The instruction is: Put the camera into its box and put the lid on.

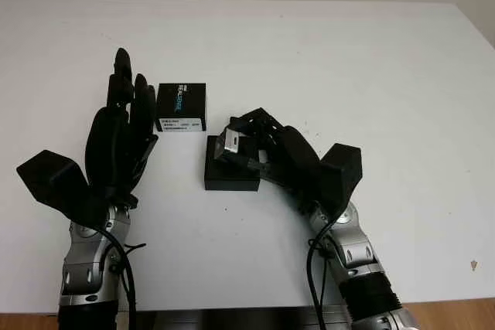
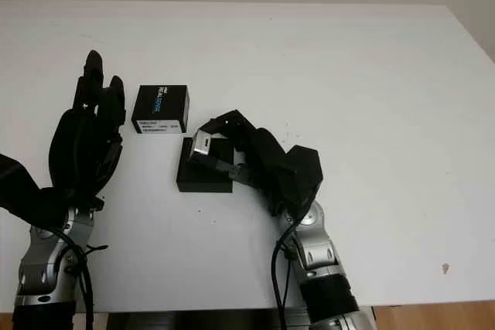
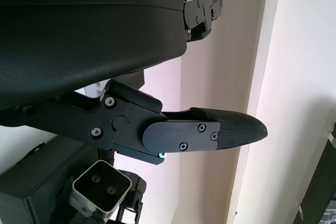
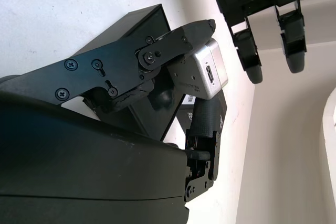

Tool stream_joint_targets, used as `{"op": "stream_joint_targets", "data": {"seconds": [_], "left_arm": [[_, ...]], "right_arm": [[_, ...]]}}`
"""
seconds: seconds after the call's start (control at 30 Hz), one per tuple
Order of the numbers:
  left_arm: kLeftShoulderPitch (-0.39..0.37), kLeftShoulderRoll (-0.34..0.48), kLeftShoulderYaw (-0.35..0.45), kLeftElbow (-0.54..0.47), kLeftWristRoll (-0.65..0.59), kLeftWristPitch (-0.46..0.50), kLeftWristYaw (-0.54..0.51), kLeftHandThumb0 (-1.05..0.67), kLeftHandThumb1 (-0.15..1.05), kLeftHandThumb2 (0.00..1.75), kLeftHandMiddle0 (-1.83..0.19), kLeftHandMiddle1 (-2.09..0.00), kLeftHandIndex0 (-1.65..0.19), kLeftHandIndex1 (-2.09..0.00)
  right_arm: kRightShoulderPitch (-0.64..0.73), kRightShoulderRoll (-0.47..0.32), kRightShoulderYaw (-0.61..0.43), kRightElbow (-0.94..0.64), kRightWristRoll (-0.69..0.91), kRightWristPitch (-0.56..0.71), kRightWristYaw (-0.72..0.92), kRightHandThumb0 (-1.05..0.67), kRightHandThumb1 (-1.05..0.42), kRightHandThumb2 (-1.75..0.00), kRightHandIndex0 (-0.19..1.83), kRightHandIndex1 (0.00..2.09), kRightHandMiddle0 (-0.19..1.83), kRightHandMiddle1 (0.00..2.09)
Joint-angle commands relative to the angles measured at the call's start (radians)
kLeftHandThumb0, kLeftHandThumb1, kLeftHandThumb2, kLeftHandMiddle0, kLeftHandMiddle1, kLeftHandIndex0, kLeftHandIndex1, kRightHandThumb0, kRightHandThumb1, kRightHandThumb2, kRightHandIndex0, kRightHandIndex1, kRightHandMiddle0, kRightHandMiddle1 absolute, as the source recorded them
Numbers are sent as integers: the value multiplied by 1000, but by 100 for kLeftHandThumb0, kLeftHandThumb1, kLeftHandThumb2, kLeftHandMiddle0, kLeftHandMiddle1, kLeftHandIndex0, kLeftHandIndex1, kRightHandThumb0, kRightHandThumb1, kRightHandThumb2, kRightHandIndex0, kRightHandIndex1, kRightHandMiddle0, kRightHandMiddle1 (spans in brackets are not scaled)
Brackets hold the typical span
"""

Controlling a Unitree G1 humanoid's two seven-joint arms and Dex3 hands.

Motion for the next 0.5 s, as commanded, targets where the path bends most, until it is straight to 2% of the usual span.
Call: {"op": "stream_joint_targets", "data": {"seconds": [0.0, 0.27, 0.47], "left_arm": [[-8, -2, 1, -3, -1, -11, -3, -79, 105, 41, 19, 0, 19, 0], [-3, -4, -2, -9, 0, -12, -1, -78, 105, 42, 19, 0, 19, 0], [1, -4, -2, -18, 2, -7, 6, -79, 105, 41, 19, 0, 19, 0]], "right_arm": [[22, -6, 10, 13, -5, 17, 7, -45, -101, -5, -8, 70, 24, 171], [23, -30, 17, 11, -41, 10, 8, -46, -100, -5, -10, 69, 25, 171], [10, -84, 62, 61, -161, -134, -13, -48, -101, -6, -11, 72, 23, 169]]}}
